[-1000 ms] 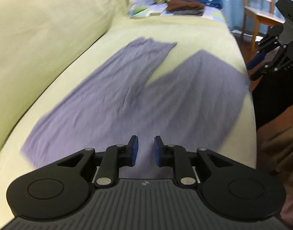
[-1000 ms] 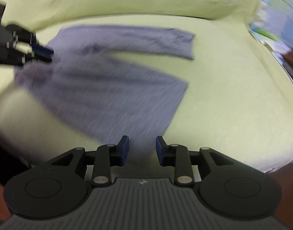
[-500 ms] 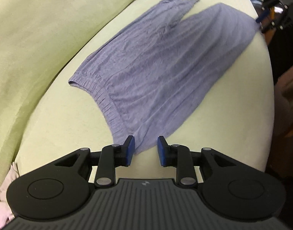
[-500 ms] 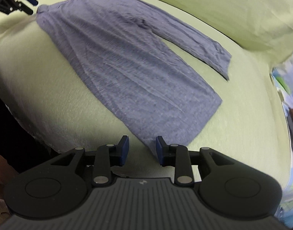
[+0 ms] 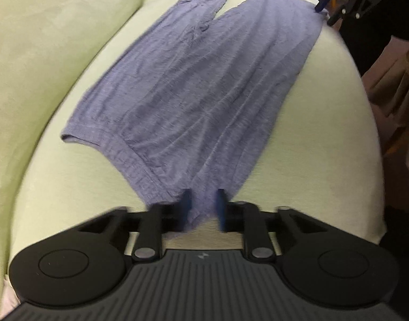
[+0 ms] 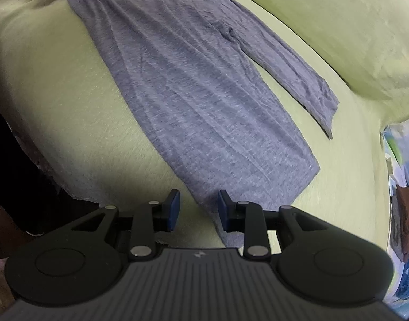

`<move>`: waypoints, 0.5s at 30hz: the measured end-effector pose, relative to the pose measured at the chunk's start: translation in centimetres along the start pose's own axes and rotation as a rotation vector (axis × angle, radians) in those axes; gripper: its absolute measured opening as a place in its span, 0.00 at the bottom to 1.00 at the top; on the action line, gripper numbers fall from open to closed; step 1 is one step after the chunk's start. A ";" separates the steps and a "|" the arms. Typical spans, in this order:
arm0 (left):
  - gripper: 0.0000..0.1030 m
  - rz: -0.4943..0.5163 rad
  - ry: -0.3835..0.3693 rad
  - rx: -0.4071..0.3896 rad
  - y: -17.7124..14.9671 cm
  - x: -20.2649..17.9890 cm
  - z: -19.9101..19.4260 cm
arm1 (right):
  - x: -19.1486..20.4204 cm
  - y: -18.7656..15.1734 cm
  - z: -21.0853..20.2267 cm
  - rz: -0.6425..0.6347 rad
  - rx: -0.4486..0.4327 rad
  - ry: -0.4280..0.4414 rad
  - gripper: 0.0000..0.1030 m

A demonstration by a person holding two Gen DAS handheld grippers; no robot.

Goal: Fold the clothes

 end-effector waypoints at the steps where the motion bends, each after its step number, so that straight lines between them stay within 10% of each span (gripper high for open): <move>1: 0.00 0.002 -0.004 0.005 -0.2 0.0 0.1 | 0.0 0.0 0.0 -0.004 0.001 0.002 0.22; 3: 0.00 -0.003 -0.009 0.015 -0.7 -0.1 0.0 | 0.2 -0.1 0.1 -0.009 0.006 0.026 0.00; 15: 0.01 -0.241 -0.027 0.021 -1.4 1.4 -1.2 | 0.1 -0.3 -1.3 0.063 -0.016 0.070 0.12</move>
Point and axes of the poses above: each gripper's, at about its wrist camera, not at the fingertips, and z roughly the way its jaws point, x to its left, y to its top, the point moved 5 cm from there along z, roughly the way its jaws point, and after that the axes turned 13 degrees about x, right-handed, at the moved point
